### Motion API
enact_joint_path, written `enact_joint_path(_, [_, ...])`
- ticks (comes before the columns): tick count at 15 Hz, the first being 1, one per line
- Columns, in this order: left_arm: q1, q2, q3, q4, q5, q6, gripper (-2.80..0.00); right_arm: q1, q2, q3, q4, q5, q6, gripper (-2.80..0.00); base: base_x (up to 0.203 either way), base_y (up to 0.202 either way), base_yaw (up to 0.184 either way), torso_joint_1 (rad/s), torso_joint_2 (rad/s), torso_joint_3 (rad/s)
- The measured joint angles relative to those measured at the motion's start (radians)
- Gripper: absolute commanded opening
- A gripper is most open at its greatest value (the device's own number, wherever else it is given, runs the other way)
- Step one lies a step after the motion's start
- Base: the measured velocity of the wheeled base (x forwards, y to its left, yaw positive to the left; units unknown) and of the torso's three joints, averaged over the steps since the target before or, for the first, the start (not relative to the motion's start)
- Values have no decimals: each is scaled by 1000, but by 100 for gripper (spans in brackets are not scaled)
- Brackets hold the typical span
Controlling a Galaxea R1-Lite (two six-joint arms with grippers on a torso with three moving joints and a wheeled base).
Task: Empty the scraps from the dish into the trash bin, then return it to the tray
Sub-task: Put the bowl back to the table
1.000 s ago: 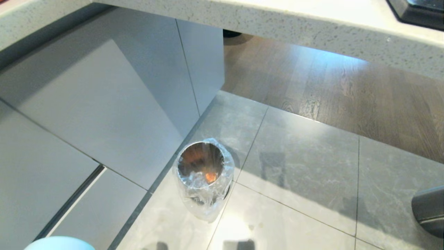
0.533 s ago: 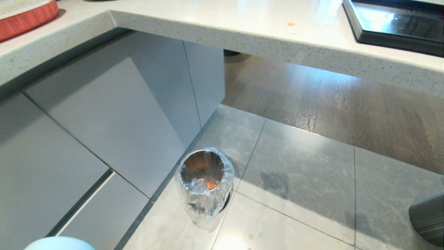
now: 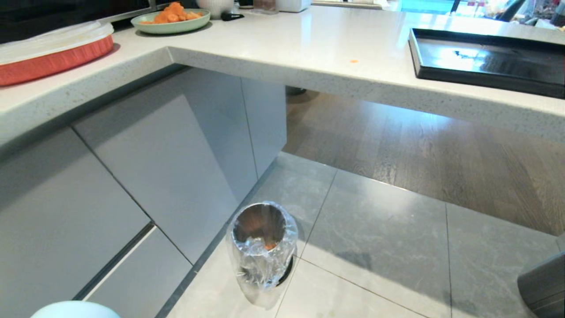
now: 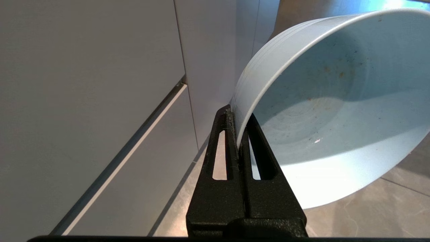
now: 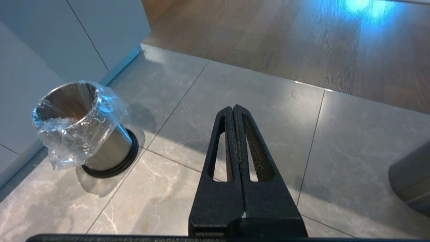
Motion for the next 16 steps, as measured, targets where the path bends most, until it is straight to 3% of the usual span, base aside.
enact_joint_path(3, [0,0,0,0,1,0,-280,0,0,0,0,0,0,-280,0,0,0,3,3,196])
enact_joint_path(16, [0,0,0,0,4,-3,-280,0,0,0,0,0,0,-280,0,0,0,0,1,19])
